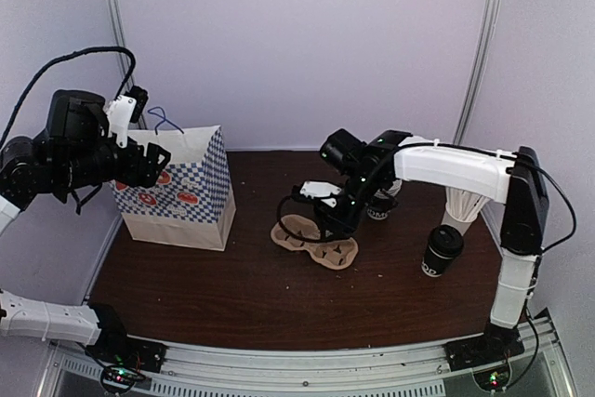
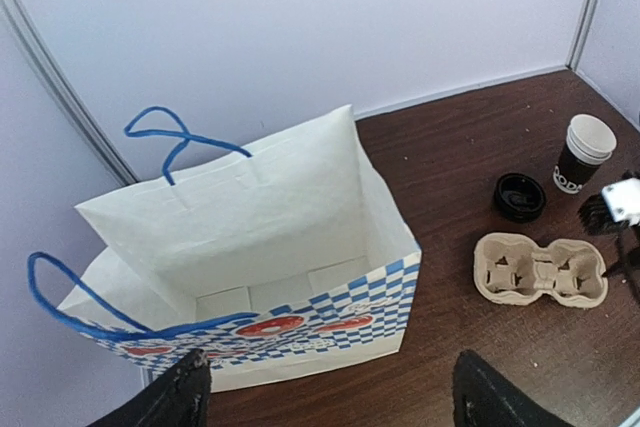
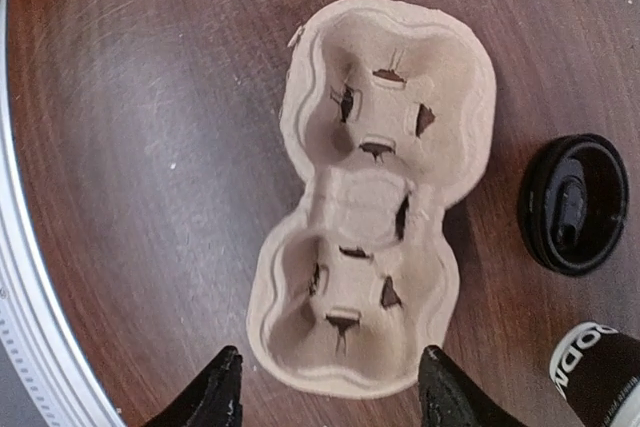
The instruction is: Pack the takeout coffee
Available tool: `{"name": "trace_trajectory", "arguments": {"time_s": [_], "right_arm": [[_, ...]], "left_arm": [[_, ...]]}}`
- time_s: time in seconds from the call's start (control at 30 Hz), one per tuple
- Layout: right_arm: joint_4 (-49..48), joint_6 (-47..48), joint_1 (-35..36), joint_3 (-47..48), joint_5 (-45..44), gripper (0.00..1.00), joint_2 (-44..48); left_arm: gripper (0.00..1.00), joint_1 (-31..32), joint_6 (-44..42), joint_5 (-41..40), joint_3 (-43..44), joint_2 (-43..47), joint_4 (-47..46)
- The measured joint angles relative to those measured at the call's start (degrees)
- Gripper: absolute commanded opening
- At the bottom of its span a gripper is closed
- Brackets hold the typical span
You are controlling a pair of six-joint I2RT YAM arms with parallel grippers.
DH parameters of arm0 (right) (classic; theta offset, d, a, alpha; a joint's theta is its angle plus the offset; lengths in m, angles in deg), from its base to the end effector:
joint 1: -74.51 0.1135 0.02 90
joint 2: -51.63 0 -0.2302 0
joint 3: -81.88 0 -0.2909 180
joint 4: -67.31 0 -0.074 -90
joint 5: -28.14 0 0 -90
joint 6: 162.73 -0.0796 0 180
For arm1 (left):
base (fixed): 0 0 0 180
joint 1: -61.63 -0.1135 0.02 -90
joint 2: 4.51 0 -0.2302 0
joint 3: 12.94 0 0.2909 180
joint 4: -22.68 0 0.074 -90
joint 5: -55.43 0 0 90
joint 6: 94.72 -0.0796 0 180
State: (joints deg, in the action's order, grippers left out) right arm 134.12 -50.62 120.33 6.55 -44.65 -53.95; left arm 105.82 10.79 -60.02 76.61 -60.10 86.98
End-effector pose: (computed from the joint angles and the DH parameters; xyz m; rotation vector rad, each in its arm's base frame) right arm 0.2825 0.3245 0.1918 -1.6198 2.2566 0.5235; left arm 0.2082 -0.1547 0.3922 0.2484 2.0342 -0.1820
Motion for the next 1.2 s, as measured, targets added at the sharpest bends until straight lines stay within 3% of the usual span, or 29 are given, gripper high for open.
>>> {"name": "trace_trajectory", "arguments": {"time_s": [0.17,0.33,1.2], "right_arm": [[-1.14,-4.92,3.08,6.64,-3.02,0.52,-11.37],[-0.46,-7.54,3.69,12.46,-6.14,0.52,-17.05],[1.49,-14.64,7.41,15.72,-13.05,0.42,-19.85]], "left_arm": [[0.85,0.00,1.31,-3.34,-2.01,2.62,0.17],[0.85,0.00,2.43,-4.26,-4.87,3.74,0.39],[0.86,0.00,3.54,-4.37,-6.32,3.93,0.44]]}}
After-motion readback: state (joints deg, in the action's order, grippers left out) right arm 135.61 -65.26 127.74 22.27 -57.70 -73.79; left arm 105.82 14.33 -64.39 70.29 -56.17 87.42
